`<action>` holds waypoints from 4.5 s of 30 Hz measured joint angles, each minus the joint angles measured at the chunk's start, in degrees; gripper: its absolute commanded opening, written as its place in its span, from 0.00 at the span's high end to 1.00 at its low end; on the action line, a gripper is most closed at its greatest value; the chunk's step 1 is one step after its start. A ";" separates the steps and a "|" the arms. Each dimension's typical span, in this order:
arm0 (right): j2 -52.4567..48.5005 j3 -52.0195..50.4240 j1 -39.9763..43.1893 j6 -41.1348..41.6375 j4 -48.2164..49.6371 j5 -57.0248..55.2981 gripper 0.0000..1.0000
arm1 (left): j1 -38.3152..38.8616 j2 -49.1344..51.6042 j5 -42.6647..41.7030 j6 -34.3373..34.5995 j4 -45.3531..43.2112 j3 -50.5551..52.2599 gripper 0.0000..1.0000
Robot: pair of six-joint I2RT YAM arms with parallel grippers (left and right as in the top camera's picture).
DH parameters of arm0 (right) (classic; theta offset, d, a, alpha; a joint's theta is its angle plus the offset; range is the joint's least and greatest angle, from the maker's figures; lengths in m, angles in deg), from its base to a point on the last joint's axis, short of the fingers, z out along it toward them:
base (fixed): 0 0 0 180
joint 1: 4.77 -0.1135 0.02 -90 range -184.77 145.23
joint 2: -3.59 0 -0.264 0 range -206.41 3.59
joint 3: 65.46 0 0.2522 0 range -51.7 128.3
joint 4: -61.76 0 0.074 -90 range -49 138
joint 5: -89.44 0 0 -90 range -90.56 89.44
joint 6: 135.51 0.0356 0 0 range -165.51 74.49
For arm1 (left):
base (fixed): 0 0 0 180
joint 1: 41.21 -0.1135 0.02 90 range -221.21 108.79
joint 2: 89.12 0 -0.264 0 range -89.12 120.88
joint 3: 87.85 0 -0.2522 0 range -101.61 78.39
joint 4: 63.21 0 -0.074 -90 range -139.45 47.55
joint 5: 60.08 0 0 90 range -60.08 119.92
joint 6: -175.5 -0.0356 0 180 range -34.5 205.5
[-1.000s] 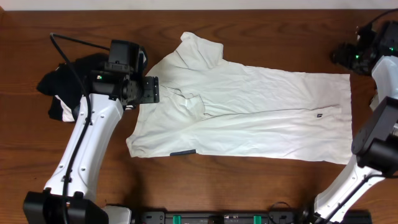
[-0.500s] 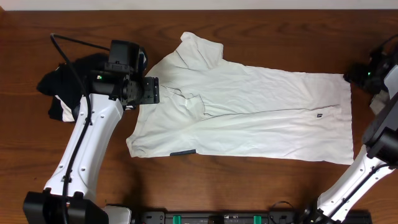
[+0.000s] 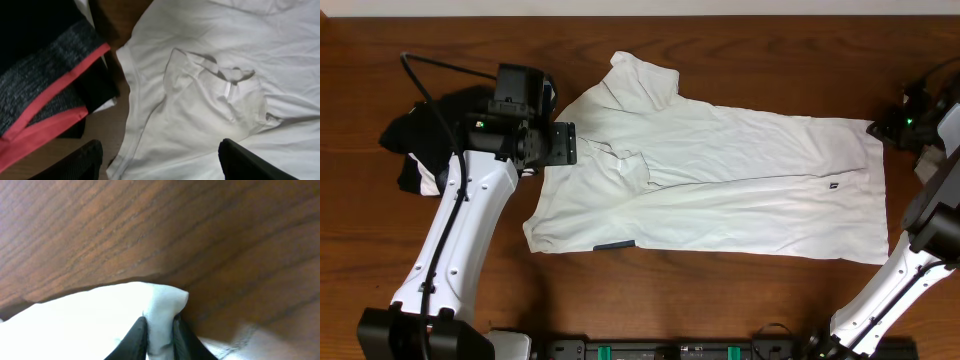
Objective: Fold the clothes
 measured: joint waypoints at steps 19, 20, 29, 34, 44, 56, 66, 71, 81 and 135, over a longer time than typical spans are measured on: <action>19.10 -0.42 -0.24 -0.31 -13.42 2.32 0.98 | 0.00 0.00 0.00 -1.55 -2.23 0.00 0.24; 19.10 -0.42 -0.37 -0.50 -14.34 2.27 0.98 | 0.00 0.00 0.00 -1.70 -2.23 0.00 0.24; 18.88 -0.44 -2.32 -1.53 -16.48 1.75 0.99 | -0.02 0.02 -5.64 -6.54 -4.90 0.00 0.23; 18.88 -0.44 -3.39 -2.71 -19.43 1.14 0.99 | -0.02 2.36 -9.84 -8.37 -8.87 0.00 0.23; 18.88 -0.44 -5.77 -5.35 -26.64 -6.69 0.98 | -0.02 6.23 -11.61 -9.22 -9.09 0.00 0.23; 18.88 -5.81 -7.04 -2.38 -29.59 -20.68 0.98 | -0.02 6.23 -12.04 -9.25 -7.32 0.00 0.23; 18.88 -13.22 -9.35 -0.24 -27.93 -24.41 0.95 | -0.02 6.25 -12.04 -9.25 -5.92 0.00 0.23; 18.88 -14.16 -9.35 3.10 -28.02 -29.59 0.93 | -0.02 6.23 -12.04 -9.25 -5.60 0.00 0.23; 18.88 -14.49 -9.35 5.01 -28.02 -31.91 0.93 | 0.00 6.23 -12.04 -9.25 -5.60 0.00 0.23; 18.88 -17.68 -8.79 9.44 -27.39 -23.21 0.57 | 0.07 48.83 -15.43 -18.45 -42.82 -27.78 0.23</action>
